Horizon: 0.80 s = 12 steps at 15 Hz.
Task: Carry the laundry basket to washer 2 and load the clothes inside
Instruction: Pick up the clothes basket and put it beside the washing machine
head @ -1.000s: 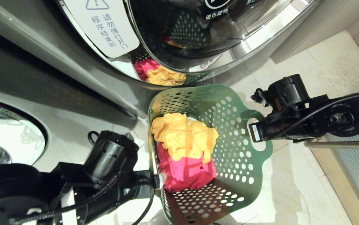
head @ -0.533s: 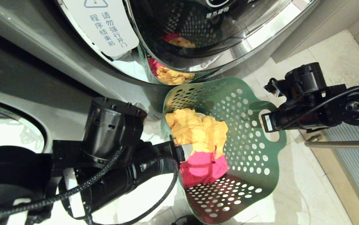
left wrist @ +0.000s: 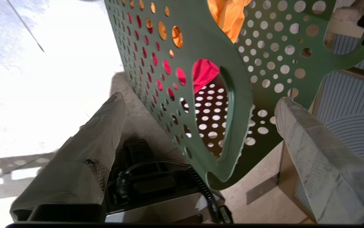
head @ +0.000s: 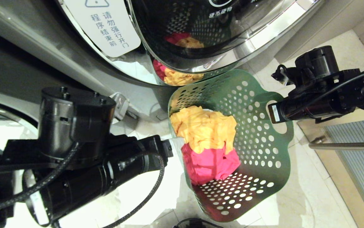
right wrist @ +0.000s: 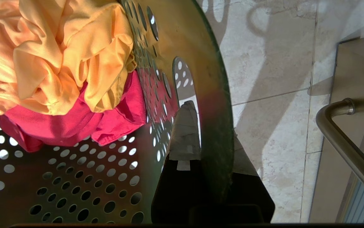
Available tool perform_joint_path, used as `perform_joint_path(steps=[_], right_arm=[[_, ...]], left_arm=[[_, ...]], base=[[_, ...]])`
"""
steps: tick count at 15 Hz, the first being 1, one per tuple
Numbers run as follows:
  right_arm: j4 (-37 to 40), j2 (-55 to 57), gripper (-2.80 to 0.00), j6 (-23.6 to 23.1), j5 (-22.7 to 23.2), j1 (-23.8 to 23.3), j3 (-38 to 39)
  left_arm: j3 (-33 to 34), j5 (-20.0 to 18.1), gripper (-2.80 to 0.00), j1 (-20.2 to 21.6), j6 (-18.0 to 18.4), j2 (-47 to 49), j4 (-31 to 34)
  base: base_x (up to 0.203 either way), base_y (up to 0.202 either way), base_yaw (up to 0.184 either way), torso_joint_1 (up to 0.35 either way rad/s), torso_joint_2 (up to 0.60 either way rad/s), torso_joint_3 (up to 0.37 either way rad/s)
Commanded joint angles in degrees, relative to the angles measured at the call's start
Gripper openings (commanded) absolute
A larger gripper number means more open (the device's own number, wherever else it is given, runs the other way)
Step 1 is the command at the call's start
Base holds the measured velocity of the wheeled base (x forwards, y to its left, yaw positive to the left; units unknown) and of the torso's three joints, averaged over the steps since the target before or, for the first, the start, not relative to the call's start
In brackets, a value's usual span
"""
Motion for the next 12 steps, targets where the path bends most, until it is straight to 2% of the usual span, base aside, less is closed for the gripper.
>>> perform_joint_path(steps=[1, 6, 9, 12], right_arm=[[0.04, -0.18, -2.8, -0.05, -0.03, 0.03, -0.24], [-0.41, 2.31, -2.8, -2.86, 0.05, 0.13, -0.67], [-0.49, 3.33, -2.8, -3.3, 0.13, 1.73, -1.66], [-0.49, 3.42, -2.8, -3.27, 0.19, 3.61, -1.16]], left_arm=[[0.96, 0.21, 0.0, 0.32, 0.54, -2.37, -0.02], [7.7, 0.34, 0.0, 0.61, 4.33, -9.22, 0.01], [13.62, 0.48, 0.0, 0.58, 9.29, -13.15, -0.36], [15.45, 0.75, 0.0, 0.61, 10.5, -13.75, 0.39]], base=[[0.0, 0.0, 0.0, 0.0, 0.0, 0.0], [0.0, 0.0, 0.0, 0.0, 0.0, 0.0], [0.0, 0.0, 0.0, 0.0, 0.0, 0.0], [0.0, 0.0, 0.0, 0.0, 0.0, 0.0]])
